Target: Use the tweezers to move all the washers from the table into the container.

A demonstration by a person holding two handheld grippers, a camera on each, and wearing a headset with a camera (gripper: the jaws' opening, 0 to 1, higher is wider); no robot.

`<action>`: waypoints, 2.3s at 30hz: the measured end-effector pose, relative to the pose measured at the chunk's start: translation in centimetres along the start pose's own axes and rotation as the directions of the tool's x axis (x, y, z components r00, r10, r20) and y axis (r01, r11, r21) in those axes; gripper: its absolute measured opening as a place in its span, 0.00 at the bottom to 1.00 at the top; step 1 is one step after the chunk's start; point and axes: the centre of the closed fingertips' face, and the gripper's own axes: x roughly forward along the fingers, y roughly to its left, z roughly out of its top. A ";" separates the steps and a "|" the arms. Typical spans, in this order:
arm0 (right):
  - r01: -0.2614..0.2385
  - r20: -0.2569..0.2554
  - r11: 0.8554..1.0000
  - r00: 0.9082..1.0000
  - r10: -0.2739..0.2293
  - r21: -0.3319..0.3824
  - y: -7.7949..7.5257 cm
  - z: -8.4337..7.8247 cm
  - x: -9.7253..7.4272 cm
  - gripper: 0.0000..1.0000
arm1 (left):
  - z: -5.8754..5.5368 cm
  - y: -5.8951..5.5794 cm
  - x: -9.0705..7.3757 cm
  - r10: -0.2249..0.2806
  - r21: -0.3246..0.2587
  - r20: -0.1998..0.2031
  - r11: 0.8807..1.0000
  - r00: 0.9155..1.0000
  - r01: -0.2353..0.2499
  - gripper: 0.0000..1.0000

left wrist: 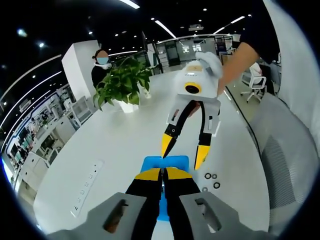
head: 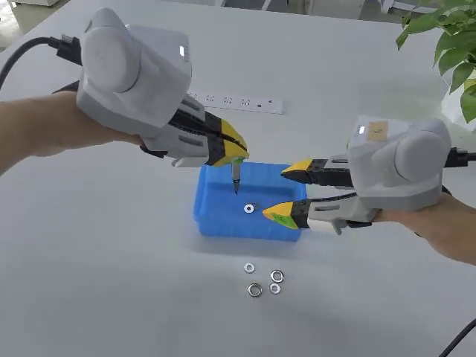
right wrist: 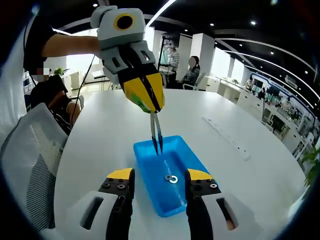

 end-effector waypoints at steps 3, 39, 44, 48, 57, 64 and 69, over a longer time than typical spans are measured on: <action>0.040 0.009 0.999 0.999 -0.040 0.003 -0.1 -0.4 -1.3 0.42 | 0.6 -0.3 -0.4 -0.003 0.010 0.002 1.000 1.000 0.003 0.05; 0.006 -0.017 0.999 1.000 -0.005 0.037 7.9 -6.6 -5.7 0.74 | -0.2 -10.6 1.5 -0.049 -0.071 0.024 0.996 0.998 0.051 0.05; -0.005 -0.027 0.999 1.000 0.006 0.054 8.8 -7.3 -5.7 0.80 | -0.9 -11.7 2.3 -0.076 -0.073 0.016 0.994 0.997 0.077 0.05; -0.012 -0.031 0.997 0.999 0.014 0.078 9.4 -7.7 -5.6 0.85 | -1.6 -12.0 2.8 -0.087 -0.082 0.012 0.993 0.996 0.088 0.05; -0.021 -0.051 0.994 0.998 0.027 0.111 10.1 -8.8 -5.2 0.88 | -2.5 -12.1 3.2 -0.094 -0.090 0.001 0.992 0.996 0.093 0.05; -0.023 -0.053 0.994 0.998 0.029 0.109 10.3 -8.9 -5.0 0.86 | -2.6 -11.9 3.5 -0.090 -0.087 0.003 0.992 0.996 0.090 0.05; -0.026 -0.057 0.993 0.998 0.033 0.115 10.2 -9.0 -4.9 0.85 | -2.8 -12.1 3.6 -0.100 -0.078 -0.009 0.992 0.995 0.099 0.05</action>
